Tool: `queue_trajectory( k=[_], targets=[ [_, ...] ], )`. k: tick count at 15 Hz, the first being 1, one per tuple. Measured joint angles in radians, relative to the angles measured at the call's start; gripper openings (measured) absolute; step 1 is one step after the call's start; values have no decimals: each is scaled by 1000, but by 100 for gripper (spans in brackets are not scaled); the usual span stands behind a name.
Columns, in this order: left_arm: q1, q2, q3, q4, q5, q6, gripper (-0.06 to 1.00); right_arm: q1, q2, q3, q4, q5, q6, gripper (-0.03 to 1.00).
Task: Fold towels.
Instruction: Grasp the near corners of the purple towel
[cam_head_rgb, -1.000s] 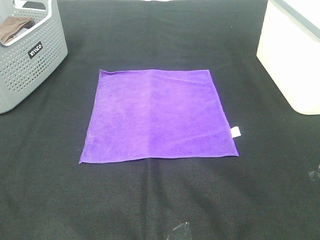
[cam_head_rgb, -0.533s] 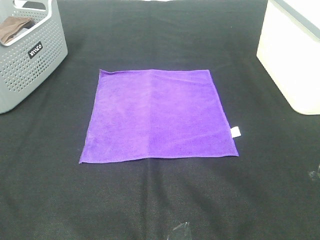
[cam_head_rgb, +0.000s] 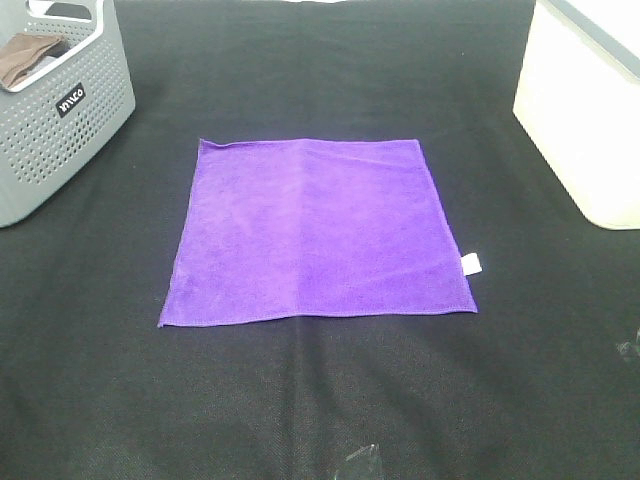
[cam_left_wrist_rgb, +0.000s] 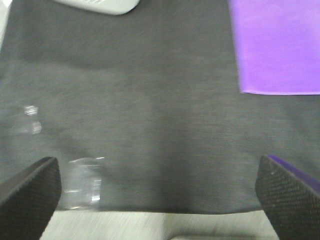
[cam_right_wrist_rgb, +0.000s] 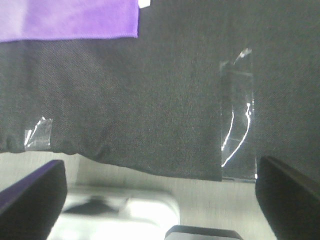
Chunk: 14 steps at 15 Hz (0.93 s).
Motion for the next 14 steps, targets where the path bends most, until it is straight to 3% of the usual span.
queue_trajectory(
  k=[1,2,3,5,7,8,10,14],
  targets=[
    [0,127,-39,23,-1,8,99,0,127,-50,16,-31,-18,96],
    [0,336,-98,14,-3,56,99,0,355,-118,58,-136,-92,96],
    [0,425,-117,-52,-21,112,99,-15,438,-145,81,-181,-123,96],
    [0,592,-126,-279,-72,277,99,-127,568,-197,187,-224,-231,96],
    [0,745,-126,-436,-166,429,99,-250,686,-215,380,-224,-410,96],
    [0,816,-130,-474,-222,471,99,-279,751,-217,489,-206,-522,96],
    [0,897,-131,-495,-293,498,99,-285,870,-218,568,-160,-658,96],
    [0,980,-146,-549,-337,526,99,-283,938,-218,625,-149,-679,95]
  ],
)
